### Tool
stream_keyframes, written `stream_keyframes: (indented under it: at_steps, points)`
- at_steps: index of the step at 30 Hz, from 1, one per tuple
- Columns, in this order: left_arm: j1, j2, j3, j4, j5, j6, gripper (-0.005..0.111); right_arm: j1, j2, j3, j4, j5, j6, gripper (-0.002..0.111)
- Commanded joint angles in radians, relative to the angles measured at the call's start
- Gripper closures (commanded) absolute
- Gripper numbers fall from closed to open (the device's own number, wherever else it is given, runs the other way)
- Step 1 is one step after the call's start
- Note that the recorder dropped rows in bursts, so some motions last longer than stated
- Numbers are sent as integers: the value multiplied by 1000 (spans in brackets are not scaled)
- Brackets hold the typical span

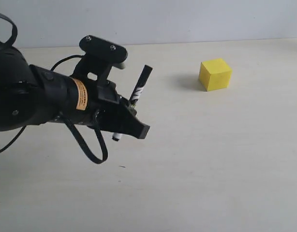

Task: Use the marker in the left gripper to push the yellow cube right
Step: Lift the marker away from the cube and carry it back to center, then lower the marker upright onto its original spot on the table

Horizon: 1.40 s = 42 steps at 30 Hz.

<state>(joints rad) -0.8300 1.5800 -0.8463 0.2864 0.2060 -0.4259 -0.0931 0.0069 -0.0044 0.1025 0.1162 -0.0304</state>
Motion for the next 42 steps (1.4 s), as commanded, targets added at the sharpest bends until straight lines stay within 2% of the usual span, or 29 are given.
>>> stream_keyframes:
  at_steps: [1,7,9,13,15,18,24,26,28,32,42]
  points:
    - [23,3,22,-17,54,-115,107,-5,-7,4,-4,-5,-2,108]
    - [43,11,22,-17,54,-220,107,-5,-7,4,-4,-5,-2,108]
    - [40,20,12,-17,91,-241,107,-5,-7,4,-4,-5,-2,108]
    - [40,102,-85,-25,428,-317,107,-5,-7,4,-4,-5,-2,108]
    - [40,146,-150,-88,546,-318,107,-5,-7,4,-4,-5,-2,108]
    - [22,184,-226,-185,541,-310,107,-5,-7,4,-4,-5,-2,108]
    - [-38,245,-325,-189,418,-236,107,-5,-7,4,-4,-5,-2,108]
    - [-29,272,-372,-191,425,-308,107,-5,-7,4,-4,-5,-2,108]
    - [-6,328,-445,-217,483,-314,107,-5,-7,4,-4,-5,-2,108]
    - [-4,445,-541,-223,570,-324,107,-5,-7,4,-4,-5,-2,108]
    - [31,531,-576,-241,599,-363,107,-5,-7,4,-4,-5,-2,108]
